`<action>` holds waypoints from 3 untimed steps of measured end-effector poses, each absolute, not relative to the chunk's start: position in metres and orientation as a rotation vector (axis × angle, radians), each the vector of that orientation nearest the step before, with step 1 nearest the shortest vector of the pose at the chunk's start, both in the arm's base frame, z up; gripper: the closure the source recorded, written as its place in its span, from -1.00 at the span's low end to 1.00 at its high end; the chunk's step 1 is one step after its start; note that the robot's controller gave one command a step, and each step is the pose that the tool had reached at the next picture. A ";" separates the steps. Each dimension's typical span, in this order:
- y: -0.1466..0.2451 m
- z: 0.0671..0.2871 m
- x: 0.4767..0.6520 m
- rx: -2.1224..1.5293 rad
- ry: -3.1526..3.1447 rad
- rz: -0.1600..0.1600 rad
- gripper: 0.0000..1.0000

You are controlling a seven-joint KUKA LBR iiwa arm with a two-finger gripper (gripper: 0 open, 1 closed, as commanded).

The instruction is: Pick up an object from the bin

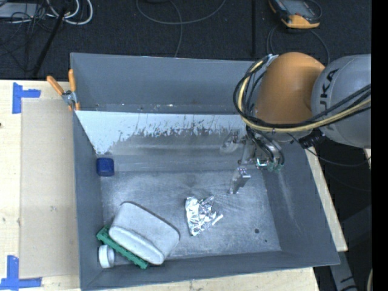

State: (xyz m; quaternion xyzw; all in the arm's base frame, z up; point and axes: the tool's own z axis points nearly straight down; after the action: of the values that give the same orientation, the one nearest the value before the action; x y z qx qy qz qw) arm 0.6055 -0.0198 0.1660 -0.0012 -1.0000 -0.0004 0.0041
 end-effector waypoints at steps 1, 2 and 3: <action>0.027 0.074 0.546 0.192 -3.145 0.004 -1.00; -0.003 0.100 0.512 -0.034 -3.138 0.001 -1.00; 0.015 0.099 0.486 -0.015 -3.135 -0.001 -1.00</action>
Offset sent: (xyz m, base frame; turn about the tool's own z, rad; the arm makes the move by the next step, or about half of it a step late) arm -0.0628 0.0479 -0.0960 -0.1292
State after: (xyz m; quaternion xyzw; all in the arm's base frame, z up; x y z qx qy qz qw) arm 0.4860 0.0146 0.0990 -0.0049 -1.0000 -0.0005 0.0033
